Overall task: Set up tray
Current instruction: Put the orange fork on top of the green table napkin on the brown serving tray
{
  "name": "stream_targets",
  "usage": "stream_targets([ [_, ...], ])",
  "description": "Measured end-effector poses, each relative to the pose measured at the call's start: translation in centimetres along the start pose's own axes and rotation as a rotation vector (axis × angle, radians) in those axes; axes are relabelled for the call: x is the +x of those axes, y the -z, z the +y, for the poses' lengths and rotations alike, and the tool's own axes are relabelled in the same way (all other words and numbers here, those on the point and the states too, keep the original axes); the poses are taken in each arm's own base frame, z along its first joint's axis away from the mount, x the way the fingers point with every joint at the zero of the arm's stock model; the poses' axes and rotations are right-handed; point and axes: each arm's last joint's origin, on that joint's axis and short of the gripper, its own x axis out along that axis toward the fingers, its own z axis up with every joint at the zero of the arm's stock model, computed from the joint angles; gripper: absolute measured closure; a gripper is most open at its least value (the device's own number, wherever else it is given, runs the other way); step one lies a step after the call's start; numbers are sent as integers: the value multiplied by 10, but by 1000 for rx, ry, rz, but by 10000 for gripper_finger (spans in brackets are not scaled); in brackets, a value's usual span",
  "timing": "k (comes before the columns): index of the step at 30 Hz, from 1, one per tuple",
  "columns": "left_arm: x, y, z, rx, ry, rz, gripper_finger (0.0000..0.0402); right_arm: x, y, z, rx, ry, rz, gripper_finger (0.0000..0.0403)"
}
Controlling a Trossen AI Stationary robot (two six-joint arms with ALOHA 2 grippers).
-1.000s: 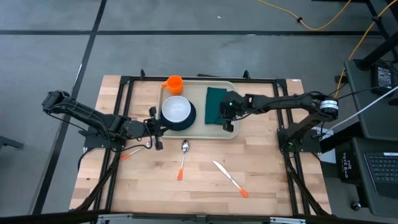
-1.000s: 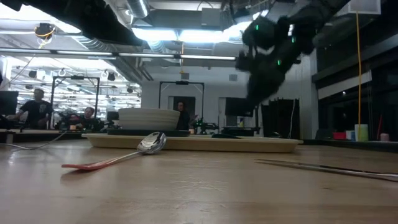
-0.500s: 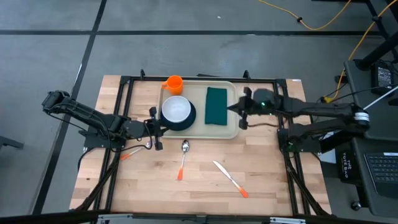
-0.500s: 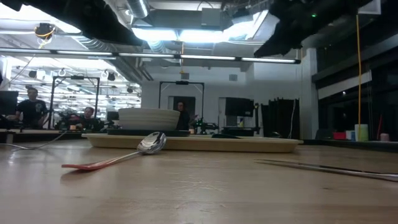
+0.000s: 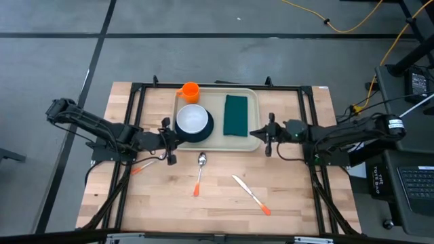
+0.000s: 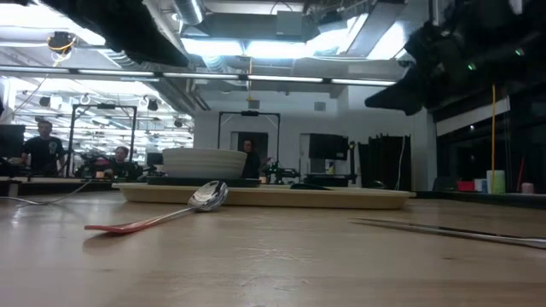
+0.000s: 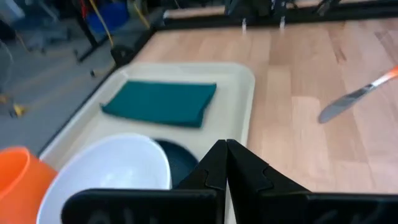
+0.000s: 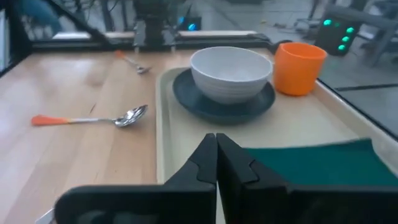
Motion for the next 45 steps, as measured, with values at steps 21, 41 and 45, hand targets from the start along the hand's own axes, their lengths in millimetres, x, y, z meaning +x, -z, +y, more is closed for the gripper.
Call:
stream_targets([
  [21, -3, -11, -22, -348, -58, 672, 400, -9, 16, 10, 26, 149, -46, 400],
  [41, -21, 0, -46, -490, -150, 943, 398, -11, 1, 10, -61, 155, -178, 400],
  [45, -21, 0, -46, -504, -169, 940, 397, -11, -1, 10, -60, 157, -205, 400],
])
